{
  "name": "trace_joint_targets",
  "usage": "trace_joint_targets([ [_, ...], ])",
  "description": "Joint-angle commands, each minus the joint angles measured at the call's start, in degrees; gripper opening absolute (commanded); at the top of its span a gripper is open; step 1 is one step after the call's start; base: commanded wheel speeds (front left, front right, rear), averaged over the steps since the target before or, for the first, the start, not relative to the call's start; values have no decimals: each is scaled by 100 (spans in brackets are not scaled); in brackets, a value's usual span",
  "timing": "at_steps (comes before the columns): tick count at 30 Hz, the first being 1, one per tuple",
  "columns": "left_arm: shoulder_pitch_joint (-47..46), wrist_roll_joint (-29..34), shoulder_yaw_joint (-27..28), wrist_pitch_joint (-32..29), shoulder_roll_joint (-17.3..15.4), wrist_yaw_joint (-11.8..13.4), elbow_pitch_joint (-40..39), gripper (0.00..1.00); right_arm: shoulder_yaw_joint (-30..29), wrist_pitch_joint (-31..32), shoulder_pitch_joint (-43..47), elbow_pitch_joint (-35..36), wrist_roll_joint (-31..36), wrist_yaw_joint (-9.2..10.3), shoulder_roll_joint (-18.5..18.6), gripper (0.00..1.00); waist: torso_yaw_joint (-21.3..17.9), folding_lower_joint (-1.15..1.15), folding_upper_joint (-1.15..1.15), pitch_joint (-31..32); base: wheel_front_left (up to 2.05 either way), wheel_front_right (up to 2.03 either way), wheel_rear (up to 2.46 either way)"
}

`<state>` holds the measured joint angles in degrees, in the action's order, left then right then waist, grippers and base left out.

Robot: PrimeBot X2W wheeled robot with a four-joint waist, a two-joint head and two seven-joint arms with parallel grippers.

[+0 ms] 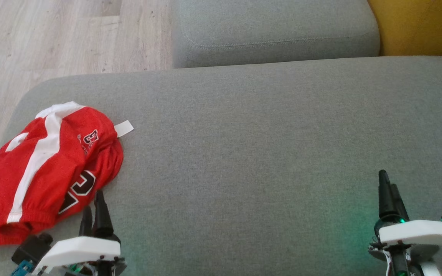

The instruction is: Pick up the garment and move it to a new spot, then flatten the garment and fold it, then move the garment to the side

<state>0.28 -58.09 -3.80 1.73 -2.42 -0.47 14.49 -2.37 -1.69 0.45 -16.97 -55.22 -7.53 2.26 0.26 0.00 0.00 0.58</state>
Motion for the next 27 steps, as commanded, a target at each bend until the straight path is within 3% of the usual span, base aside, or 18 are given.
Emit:
trace_joint_targets([
  [1, -268, 136, 55, 78, -30, 21, -210, 100, 72, -88, -273, 243, 134, 2, 33, 100, 0, 0, 0, 2, 0, 0, 0],
  [27, -293, 2022, -283, 519, -36, 327, -283, 100, 504, -527, -281, 222, 2119, 3, 44, 100, -17, 0, 0, 51, 0, 0, 0],
])
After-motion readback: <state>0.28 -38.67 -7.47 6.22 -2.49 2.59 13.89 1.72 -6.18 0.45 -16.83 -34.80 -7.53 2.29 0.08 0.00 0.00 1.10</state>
